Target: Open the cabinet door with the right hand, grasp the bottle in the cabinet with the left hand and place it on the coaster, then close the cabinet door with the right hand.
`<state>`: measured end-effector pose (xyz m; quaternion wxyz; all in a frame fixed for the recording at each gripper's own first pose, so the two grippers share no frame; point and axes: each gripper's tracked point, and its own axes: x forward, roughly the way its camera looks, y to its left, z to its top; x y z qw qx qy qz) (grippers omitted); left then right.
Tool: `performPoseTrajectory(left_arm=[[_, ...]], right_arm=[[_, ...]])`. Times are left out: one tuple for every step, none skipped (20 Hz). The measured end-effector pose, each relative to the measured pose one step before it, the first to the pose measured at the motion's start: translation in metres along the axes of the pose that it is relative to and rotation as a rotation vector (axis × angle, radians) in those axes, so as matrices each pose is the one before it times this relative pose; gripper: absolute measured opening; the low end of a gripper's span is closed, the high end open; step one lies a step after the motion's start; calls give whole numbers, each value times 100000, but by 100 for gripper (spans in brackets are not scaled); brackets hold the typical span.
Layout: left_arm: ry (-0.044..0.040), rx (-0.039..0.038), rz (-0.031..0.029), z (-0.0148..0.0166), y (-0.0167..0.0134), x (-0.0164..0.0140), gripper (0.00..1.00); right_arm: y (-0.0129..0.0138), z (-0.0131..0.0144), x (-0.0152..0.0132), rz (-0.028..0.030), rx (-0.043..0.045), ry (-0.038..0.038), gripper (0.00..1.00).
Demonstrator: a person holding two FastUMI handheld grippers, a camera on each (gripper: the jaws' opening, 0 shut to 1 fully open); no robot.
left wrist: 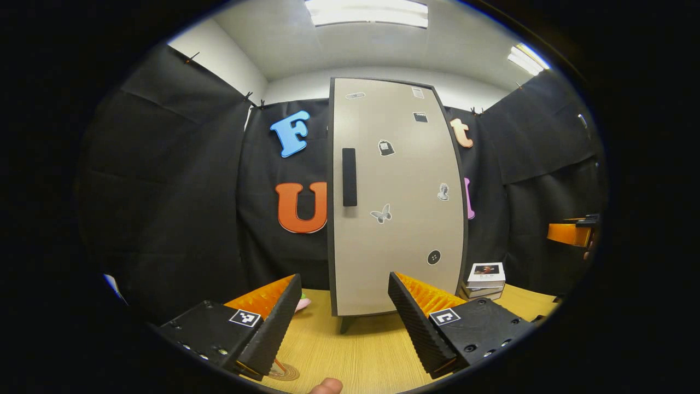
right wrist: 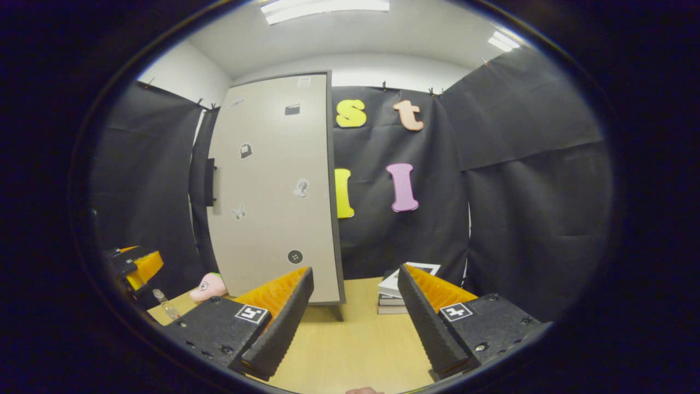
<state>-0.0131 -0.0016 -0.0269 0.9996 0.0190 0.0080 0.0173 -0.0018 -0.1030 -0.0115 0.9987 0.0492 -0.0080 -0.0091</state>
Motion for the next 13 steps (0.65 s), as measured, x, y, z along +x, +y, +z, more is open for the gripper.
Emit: performPoseTrajectory(left_arm=[[-15, 143, -153, 36, -87, 98, 96], [-92, 20, -195, -49, 47, 31, 96], [-218, -97, -304, 46, -38, 28, 96], [-297, -109, -131, 134, -94, 15, 96], [-283, -77, -221, 85, -58, 75, 100], [-201, 21, -133, 79, 33, 32, 96], [-68, 156, -178, 42, -32, -34, 96], [-177, 183, -56, 73, -34, 0, 100], [11, 61, -68, -45, 22, 67, 96], [12, -46, -73, -23, 44, -48, 96], [35, -51, -22, 40, -7, -59, 96], [162, 54, 28, -125, 20, -141, 96], [200, 70, -96, -38, -11, 17, 96]], right_arm=[[3, 124, -41, 48, -112, 29, 95], [13, 31, -5, -22, -209, -10, 95], [16, 105, -56, -13, -171, 10, 95], [-53, 10, -26, -266, -2, -242, 95], [14, 82, -35, -243, 190, -199, 95], [31, 75, -29, 84, 402, -54, 95], [143, 21, 47, 237, 478, 54, 95], [185, 25, -29, 236, 440, -145, 95], [119, 23, 17, 194, 157, -140, 95], [45, 35, 5, 29, -77, -134, 95], [57, -36, 20, 69, -234, 47, 95], [97, -52, -7, 57, -224, 60, 95], [140, 4, 7, 244, -224, -19, 95]])
